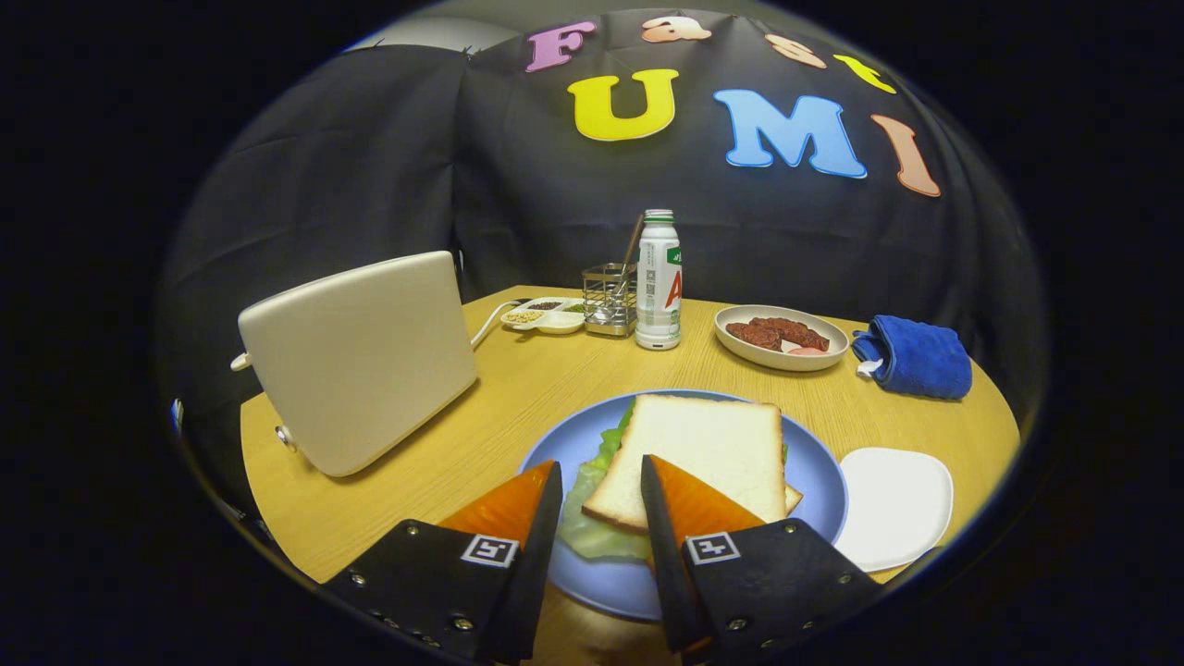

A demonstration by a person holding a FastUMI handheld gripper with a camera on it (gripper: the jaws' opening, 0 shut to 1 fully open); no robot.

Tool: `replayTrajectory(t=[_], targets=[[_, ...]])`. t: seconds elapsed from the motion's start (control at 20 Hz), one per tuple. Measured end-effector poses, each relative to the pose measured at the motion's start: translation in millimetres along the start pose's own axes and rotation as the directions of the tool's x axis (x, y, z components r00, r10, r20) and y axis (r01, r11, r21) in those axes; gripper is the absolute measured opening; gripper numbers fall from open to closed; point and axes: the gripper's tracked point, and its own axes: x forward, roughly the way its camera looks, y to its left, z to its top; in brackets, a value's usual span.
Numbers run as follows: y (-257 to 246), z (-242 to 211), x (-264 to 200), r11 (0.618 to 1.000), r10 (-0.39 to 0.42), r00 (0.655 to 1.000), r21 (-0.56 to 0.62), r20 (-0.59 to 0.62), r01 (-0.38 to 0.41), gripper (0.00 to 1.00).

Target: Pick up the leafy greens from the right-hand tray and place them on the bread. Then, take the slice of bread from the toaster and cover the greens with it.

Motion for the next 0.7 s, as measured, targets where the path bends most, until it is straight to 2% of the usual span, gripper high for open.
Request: replayTrajectory(t=[0.1,0.15,0.25,0.55,0.7], targets=[[6,2,0,0.999,0.034,0.999,0.006,0.016,-0.035,0.52],[15,4,-2,0.997,0.069,0.997,0.021,0.030,-0.070,0.66],[14,7,-4,0.998,0.058,0.997,0.030,0.051,-0.059,0.98],[18,10,-4,0.997,0.078,0.994,0.024,0.077,-0.080,0.98],[12,21,-8,0.998,0.054,0.990,0.013,0.128,-0.056,0.98]])
